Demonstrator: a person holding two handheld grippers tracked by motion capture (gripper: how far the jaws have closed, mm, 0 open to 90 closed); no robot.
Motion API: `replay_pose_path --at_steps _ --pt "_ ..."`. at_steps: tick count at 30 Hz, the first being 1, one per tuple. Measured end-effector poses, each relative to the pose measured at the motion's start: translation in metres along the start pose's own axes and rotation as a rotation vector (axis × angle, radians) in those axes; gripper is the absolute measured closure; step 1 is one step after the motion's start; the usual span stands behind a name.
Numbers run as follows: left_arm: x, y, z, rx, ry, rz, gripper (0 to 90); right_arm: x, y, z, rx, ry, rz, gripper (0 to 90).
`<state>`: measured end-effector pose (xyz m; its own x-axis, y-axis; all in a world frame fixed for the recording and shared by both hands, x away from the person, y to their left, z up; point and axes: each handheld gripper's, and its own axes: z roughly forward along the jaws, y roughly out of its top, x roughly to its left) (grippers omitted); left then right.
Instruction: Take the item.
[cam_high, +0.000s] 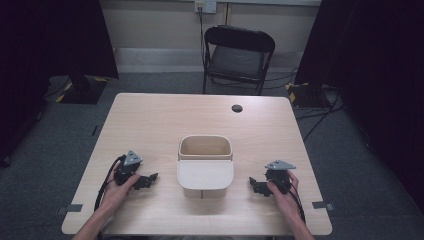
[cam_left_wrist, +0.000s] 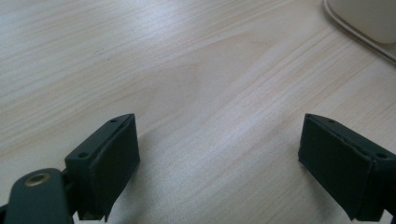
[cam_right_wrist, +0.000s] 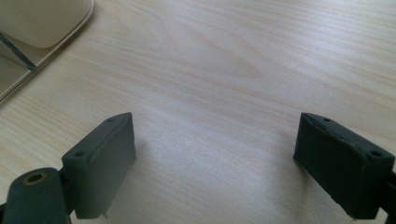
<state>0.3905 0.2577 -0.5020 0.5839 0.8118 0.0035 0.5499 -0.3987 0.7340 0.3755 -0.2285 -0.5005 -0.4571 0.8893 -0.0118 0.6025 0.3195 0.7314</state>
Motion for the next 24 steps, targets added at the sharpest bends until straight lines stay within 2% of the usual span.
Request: replay_pose_path --at_steps 7,13,19,20,24 --pt "-0.001 0.000 0.000 -0.001 0.000 -0.008 11.6 0.000 0.001 -0.001 0.013 0.000 -0.002 12.8" --pt "0.000 0.000 0.000 0.000 0.001 -0.006 11.7 0.002 0.002 -0.004 0.026 0.020 0.003 14.8" --pt "-0.001 0.000 0.000 0.000 0.001 -0.008 11.6 0.003 0.004 -0.009 0.008 0.064 0.022 14.7" --pt "-0.001 0.000 0.000 0.000 0.000 -0.008 11.6 0.003 0.005 -0.012 -0.011 0.082 0.030 14.7" --pt "-0.001 0.000 0.000 0.000 0.000 -0.008 11.6 0.004 0.009 -0.019 -0.046 0.092 0.033 14.6"
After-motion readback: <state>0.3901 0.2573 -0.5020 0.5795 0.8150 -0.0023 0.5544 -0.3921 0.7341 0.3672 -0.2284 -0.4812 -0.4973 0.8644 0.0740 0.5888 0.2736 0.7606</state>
